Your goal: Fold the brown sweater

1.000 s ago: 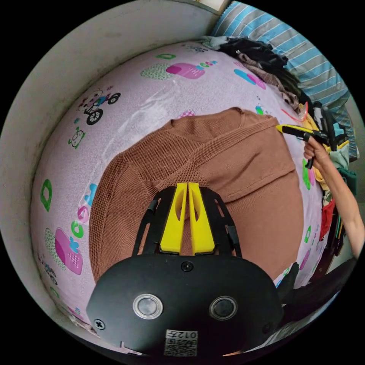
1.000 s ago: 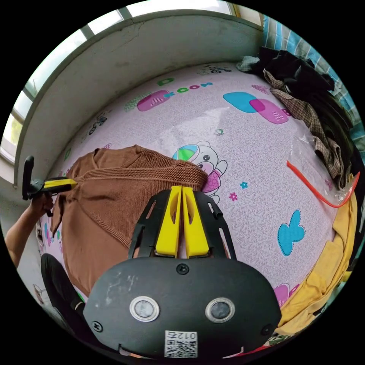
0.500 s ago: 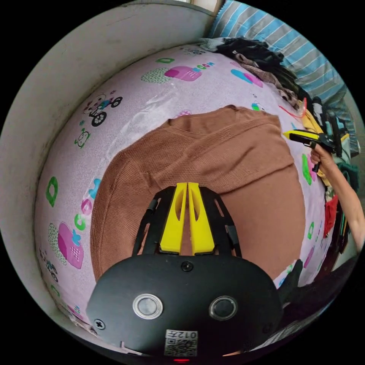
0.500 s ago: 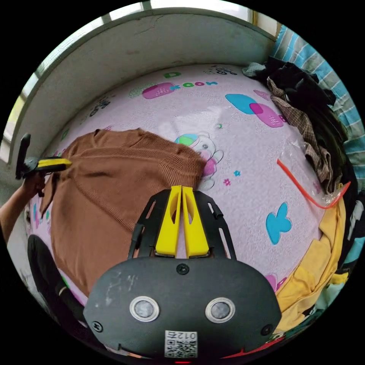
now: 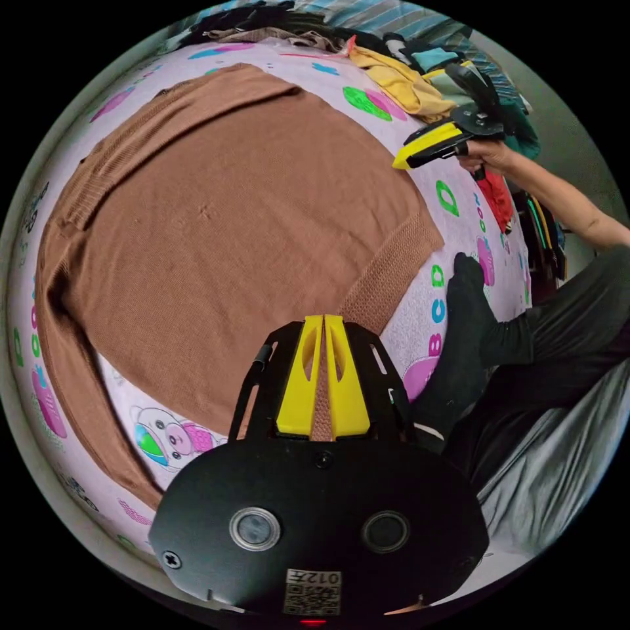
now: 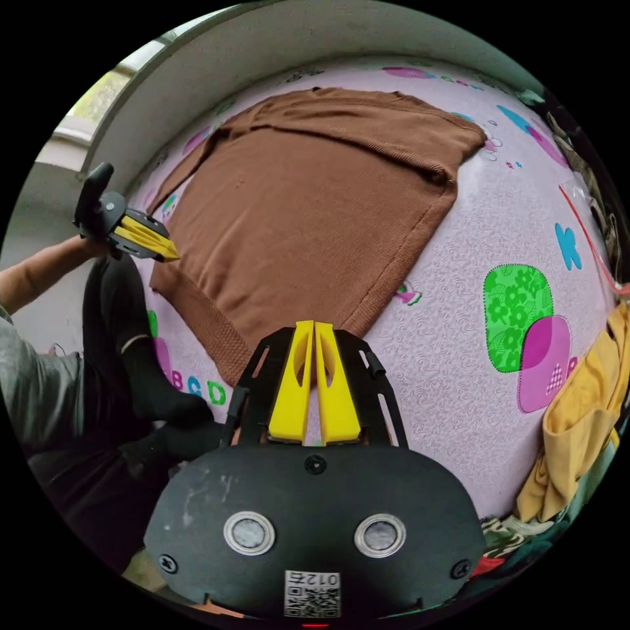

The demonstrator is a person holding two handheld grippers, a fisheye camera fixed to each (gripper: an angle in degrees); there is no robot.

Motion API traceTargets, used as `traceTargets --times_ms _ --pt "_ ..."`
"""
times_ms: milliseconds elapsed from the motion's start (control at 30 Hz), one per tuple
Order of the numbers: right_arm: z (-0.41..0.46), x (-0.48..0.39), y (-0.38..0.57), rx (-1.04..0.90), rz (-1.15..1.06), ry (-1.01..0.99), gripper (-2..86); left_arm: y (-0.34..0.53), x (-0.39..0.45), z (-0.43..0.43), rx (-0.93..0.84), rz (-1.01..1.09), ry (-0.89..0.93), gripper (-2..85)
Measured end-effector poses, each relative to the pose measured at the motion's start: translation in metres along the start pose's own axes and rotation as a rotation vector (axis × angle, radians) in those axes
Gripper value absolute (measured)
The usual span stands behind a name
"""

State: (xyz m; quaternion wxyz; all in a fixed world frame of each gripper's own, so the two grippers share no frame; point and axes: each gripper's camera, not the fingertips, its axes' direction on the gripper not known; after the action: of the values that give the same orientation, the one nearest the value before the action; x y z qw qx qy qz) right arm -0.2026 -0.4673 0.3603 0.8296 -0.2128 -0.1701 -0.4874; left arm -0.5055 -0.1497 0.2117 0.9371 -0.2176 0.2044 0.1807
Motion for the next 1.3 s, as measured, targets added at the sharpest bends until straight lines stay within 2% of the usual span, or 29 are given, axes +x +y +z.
traceTargets --times_ms 233,400,600,667,733,833,967,1067,1300 --pt "0.011 -0.084 -0.012 -0.087 -0.129 0.246 -1.0 0.04 0.011 0.014 0.022 -0.057 -0.045 0.5" --pt "0.018 -0.133 -0.017 -0.236 -0.2 0.363 -1.0 0.068 0.011 0.012 0.033 -0.127 -0.011 0.5" --pt "0.016 -0.171 -0.032 -0.282 -0.141 0.312 -1.0 0.105 -0.008 -0.003 0.105 -0.219 0.053 0.5" --pt "0.012 -0.174 -0.036 -0.294 -0.082 0.261 -1.0 0.139 -0.027 -0.038 0.238 -0.308 0.062 0.6" --pt "-0.001 -0.181 -0.041 -0.227 -0.029 0.199 -1.0 0.175 -0.046 -0.07 0.33 -0.39 0.032 0.6" --pt "-0.035 -0.218 -0.057 -0.051 -0.091 0.244 -1.0 0.251 -0.084 -0.117 0.425 -0.565 -0.067 0.8" --pt "-0.065 -0.309 -0.107 0.106 -0.356 0.228 -1.0 0.357 -0.138 -0.136 0.439 -0.834 -0.148 1.1" --pt "-0.072 -0.388 -0.146 0.159 -0.566 0.208 -0.9 0.41 -0.166 -0.128 0.42 -0.968 -0.133 1.6" --pt "-0.038 -0.548 -0.201 0.293 -0.801 0.135 1.2 0.457 -0.193 -0.115 0.408 -1.038 -0.112 3.3"
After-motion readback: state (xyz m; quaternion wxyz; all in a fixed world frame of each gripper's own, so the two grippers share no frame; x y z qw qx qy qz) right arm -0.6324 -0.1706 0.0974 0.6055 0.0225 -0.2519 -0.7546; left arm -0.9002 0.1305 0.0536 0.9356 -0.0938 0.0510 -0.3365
